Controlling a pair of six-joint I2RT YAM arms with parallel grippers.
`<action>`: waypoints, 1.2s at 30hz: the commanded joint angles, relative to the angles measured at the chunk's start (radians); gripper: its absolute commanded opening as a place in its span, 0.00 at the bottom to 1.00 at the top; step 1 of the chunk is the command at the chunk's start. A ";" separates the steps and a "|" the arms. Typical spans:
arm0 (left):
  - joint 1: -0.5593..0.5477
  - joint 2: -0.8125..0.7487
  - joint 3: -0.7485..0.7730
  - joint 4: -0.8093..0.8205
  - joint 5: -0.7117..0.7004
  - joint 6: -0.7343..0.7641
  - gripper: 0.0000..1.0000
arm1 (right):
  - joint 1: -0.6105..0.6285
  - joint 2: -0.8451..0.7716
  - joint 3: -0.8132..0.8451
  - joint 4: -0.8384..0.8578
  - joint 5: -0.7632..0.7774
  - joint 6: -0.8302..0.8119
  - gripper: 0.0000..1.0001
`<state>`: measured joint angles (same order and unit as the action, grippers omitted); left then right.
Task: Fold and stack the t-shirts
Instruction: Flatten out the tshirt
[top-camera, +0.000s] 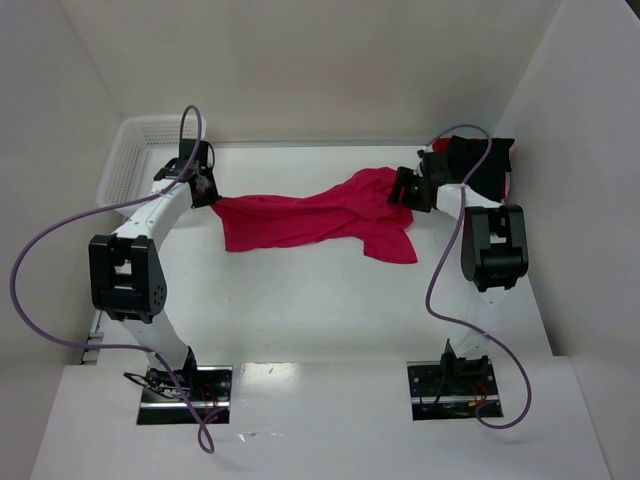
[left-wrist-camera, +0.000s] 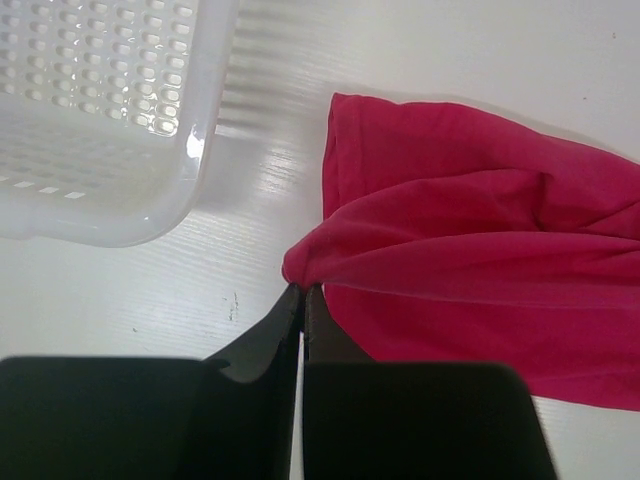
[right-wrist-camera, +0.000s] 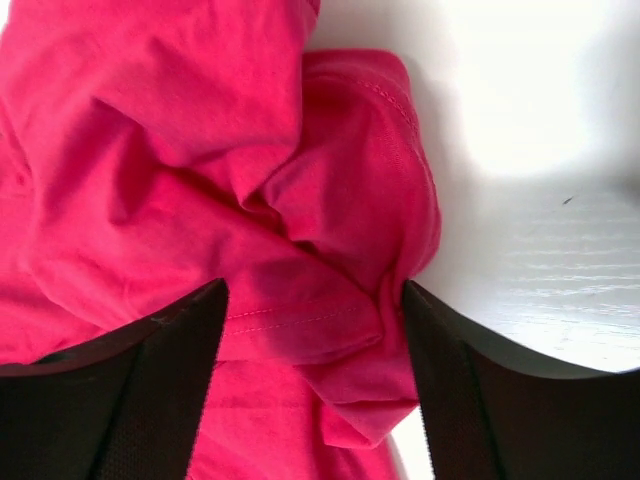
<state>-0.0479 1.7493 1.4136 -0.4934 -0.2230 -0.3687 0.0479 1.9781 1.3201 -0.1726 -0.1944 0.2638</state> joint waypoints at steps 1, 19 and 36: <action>0.010 -0.016 0.004 0.027 0.007 0.007 0.00 | 0.004 -0.079 0.057 0.005 0.030 -0.018 0.78; 0.010 -0.016 0.004 0.027 0.007 0.007 0.00 | 0.004 0.010 0.114 0.044 -0.102 -0.037 0.68; 0.010 -0.007 0.004 0.027 0.016 0.007 0.00 | 0.004 0.102 0.205 0.099 -0.138 0.029 0.56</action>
<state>-0.0463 1.7493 1.4136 -0.4931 -0.2115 -0.3687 0.0479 2.0613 1.4700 -0.1234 -0.3069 0.2794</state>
